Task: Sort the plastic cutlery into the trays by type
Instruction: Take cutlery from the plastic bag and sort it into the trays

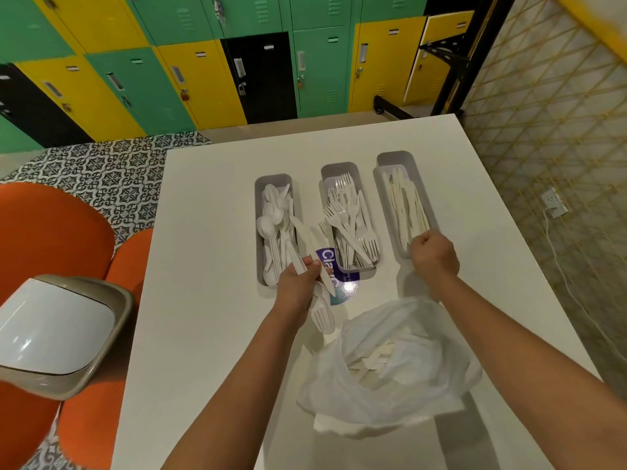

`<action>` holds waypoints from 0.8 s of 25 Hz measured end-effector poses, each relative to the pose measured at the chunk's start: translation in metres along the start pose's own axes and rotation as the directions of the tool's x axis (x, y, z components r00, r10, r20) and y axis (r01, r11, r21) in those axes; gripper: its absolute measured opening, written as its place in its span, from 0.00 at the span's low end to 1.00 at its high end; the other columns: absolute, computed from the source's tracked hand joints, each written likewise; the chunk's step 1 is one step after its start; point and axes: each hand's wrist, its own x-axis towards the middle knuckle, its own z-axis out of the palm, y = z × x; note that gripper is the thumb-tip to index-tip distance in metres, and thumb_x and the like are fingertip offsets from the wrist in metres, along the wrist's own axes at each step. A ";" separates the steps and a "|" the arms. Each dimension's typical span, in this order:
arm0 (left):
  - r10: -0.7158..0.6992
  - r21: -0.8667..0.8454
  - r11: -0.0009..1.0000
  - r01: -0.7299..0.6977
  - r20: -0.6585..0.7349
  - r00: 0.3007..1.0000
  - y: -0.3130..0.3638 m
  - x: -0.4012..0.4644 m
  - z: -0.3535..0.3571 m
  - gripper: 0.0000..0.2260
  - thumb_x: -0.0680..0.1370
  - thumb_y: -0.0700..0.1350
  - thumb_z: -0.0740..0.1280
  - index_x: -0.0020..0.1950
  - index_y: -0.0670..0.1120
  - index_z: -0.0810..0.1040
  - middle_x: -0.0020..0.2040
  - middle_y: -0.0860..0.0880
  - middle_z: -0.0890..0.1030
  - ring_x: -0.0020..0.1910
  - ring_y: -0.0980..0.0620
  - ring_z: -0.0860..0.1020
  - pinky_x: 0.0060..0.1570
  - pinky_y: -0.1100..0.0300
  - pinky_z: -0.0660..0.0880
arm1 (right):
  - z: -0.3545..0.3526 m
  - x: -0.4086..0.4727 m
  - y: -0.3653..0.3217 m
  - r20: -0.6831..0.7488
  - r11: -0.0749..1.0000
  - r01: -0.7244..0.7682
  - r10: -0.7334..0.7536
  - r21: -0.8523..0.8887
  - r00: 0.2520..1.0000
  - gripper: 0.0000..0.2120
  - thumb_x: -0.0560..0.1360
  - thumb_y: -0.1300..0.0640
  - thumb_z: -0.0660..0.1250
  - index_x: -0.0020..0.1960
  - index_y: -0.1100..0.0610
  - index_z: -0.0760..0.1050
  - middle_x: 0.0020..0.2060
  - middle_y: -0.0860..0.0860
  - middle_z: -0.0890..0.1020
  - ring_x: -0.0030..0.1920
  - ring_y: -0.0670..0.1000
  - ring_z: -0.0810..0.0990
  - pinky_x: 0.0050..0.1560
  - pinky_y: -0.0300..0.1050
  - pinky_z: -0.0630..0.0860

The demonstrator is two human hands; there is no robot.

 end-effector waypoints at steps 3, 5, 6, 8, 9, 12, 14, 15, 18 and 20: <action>-0.014 0.031 0.999 0.014 0.010 1.000 -0.001 -0.001 0.007 0.04 0.79 0.39 0.63 0.48 0.43 0.78 0.42 0.43 0.82 0.43 0.45 0.80 0.55 0.49 0.76 | -0.006 0.010 0.007 0.009 0.992 -0.004 0.005 -0.127 1.000 0.16 0.79 0.51 0.57 0.54 0.61 0.75 0.50 0.59 0.81 0.50 0.61 0.79 0.47 0.48 0.75; -0.016 0.066 0.998 0.014 0.019 1.000 -0.004 0.001 0.009 0.06 0.79 0.41 0.64 0.51 0.42 0.79 0.48 0.40 0.83 0.51 0.40 0.81 0.60 0.45 0.75 | -0.007 0.010 0.006 -0.005 0.987 -0.006 0.005 -0.161 1.000 0.17 0.78 0.46 0.59 0.55 0.60 0.74 0.50 0.58 0.81 0.50 0.61 0.79 0.49 0.50 0.76; -0.017 0.084 0.996 0.015 0.024 1.000 -0.005 0.002 0.010 0.08 0.79 0.42 0.64 0.53 0.42 0.80 0.51 0.39 0.83 0.54 0.39 0.80 0.61 0.44 0.74 | -0.007 0.007 0.002 -0.013 0.989 0.004 -0.006 -0.145 1.000 0.17 0.78 0.46 0.59 0.53 0.59 0.73 0.49 0.57 0.81 0.49 0.60 0.79 0.49 0.50 0.76; -0.016 0.106 0.994 0.013 0.021 1.000 -0.006 0.003 0.012 0.09 0.78 0.43 0.65 0.54 0.41 0.80 0.50 0.40 0.83 0.52 0.39 0.80 0.61 0.43 0.74 | -0.005 -0.004 -0.011 0.069 0.994 0.103 -0.101 -0.039 0.993 0.14 0.77 0.45 0.60 0.46 0.56 0.74 0.44 0.54 0.80 0.46 0.57 0.78 0.51 0.49 0.75; -0.011 0.115 0.993 0.010 0.013 1.000 -0.006 0.003 0.014 0.08 0.78 0.43 0.65 0.53 0.41 0.80 0.48 0.41 0.83 0.49 0.41 0.80 0.60 0.44 0.75 | -0.002 -0.011 -0.018 0.180 0.984 0.174 -0.176 0.029 0.968 0.14 0.77 0.46 0.60 0.43 0.56 0.74 0.40 0.53 0.80 0.45 0.56 0.78 0.52 0.50 0.74; 0.017 0.129 0.992 -0.018 0.007 1.000 -0.005 0.003 0.019 0.04 0.78 0.42 0.65 0.47 0.44 0.78 0.41 0.44 0.81 0.43 0.45 0.78 0.54 0.47 0.76 | -0.001 -0.048 -0.037 0.649 0.956 0.252 -0.286 0.147 0.705 0.14 0.78 0.49 0.60 0.44 0.59 0.76 0.36 0.50 0.77 0.38 0.50 0.77 0.40 0.41 0.71; 0.042 0.141 0.989 -0.043 0.012 0.999 -0.006 0.002 0.021 0.03 0.78 0.42 0.65 0.45 0.45 0.77 0.39 0.45 0.79 0.41 0.46 0.77 0.47 0.52 0.76 | 0.002 -0.065 -0.039 0.776 0.955 0.247 -0.281 0.167 0.564 0.09 0.77 0.52 0.63 0.43 0.56 0.75 0.35 0.48 0.77 0.35 0.46 0.75 0.34 0.38 0.69; 0.058 0.158 0.986 -0.058 0.006 0.998 -0.006 0.000 0.022 0.03 0.78 0.42 0.65 0.45 0.46 0.76 0.39 0.45 0.78 0.39 0.47 0.76 0.45 0.53 0.75 | 0.004 -0.069 -0.038 0.767 0.951 0.249 -0.298 0.185 0.568 0.08 0.76 0.54 0.64 0.40 0.56 0.74 0.34 0.48 0.76 0.34 0.46 0.75 0.32 0.36 0.69; 0.062 0.118 0.991 -0.063 0.012 0.998 -0.008 -0.002 0.027 0.04 0.80 0.42 0.63 0.48 0.44 0.76 0.40 0.45 0.79 0.39 0.48 0.77 0.47 0.51 0.76 | 0.007 -0.070 -0.033 0.685 0.944 0.216 -0.331 0.251 0.650 0.08 0.75 0.59 0.66 0.39 0.58 0.72 0.32 0.50 0.74 0.32 0.45 0.74 0.25 0.28 0.67; 0.023 -0.010 1.000 -0.023 0.024 0.999 -0.009 -0.003 0.028 0.05 0.80 0.41 0.61 0.47 0.42 0.74 0.38 0.45 0.78 0.37 0.49 0.78 0.43 0.53 0.77 | 0.003 -0.063 -0.031 0.618 0.944 0.170 -0.316 0.284 0.720 0.10 0.76 0.60 0.64 0.36 0.58 0.70 0.33 0.51 0.74 0.31 0.46 0.74 0.24 0.29 0.67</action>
